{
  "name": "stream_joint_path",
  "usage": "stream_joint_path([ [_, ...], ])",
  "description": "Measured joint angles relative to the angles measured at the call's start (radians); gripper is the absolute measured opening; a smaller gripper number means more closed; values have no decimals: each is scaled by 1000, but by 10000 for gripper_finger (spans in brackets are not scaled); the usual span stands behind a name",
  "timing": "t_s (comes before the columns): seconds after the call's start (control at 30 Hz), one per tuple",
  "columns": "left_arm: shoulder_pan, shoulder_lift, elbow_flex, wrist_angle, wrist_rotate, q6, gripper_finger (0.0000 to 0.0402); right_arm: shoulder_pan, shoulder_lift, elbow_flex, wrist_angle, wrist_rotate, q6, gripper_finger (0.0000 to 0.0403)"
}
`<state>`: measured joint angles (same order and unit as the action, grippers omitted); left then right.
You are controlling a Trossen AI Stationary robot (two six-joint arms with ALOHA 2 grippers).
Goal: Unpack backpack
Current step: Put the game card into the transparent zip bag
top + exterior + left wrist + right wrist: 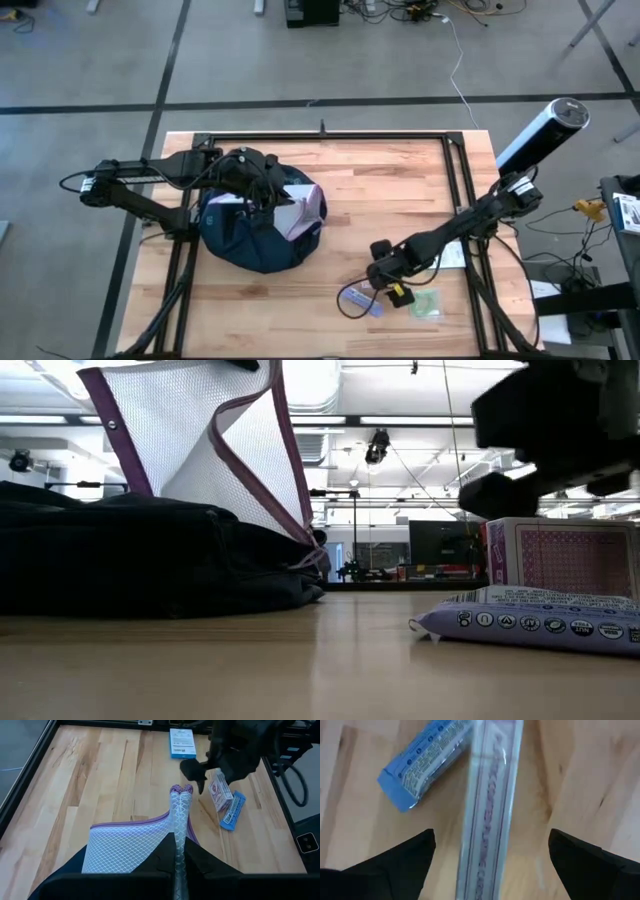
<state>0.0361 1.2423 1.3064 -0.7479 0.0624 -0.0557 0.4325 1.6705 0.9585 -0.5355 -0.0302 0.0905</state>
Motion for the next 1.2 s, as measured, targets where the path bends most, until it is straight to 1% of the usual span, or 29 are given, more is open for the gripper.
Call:
stream_joint_path([
  [0.07, 0, 0, 0, 1, 0, -7, 0, -8, 22, -1, 11, 3, -10, 309],
  [0.17, 0, 0, 0, 0, 0, -10, 0, -19, 50, -7, 33, -21, -9, 240],
  [0.27, 0, 0, 0, 0, 0, -10, 0, -32, 52, -4, 42, -30, -19, 144],
  [0.33, 0, 0, 0, 0, 0, -9, 0, -41, 47, 12, 8, -22, -37, 70],
  [0.37, 0, 0, 0, 0, 0, -7, 0, -46, 41, 25, -16, -11, -52, 43],
  [0.43, 0, 0, 0, 0, 0, -4, 0, -54, 24, 60, -79, 35, -78, 46],
  [0.57, 0, 0, 0, 0, -1, 15, 0, -95, 2, 137, -172, 183, -115, 46],
  [0.67, 0, 0, 0, 1, -1, 18, 0, -148, 0, 196, -165, 240, -171, 46],
  [0.77, 0, 0, 0, 6, -1, 19, 0, -210, 9, 225, -134, 282, -264, 46],
  [0.9, 0, 0, 0, 7, -1, 17, 0, -289, 19, 228, -80, 295, -394, 46],
  [0.97, 0, 0, 0, 9, -1, 12, 0, -323, 19, 228, -85, 309, -459, 46],
  [1.1, 0, 0, 0, 9, -2, -3, 0, -374, 16, 241, -100, 305, -506, 46],
  [1.2, 0, 0, 0, 9, -2, -9, 0, -391, 13, 282, -100, 299, -515, 46],
])
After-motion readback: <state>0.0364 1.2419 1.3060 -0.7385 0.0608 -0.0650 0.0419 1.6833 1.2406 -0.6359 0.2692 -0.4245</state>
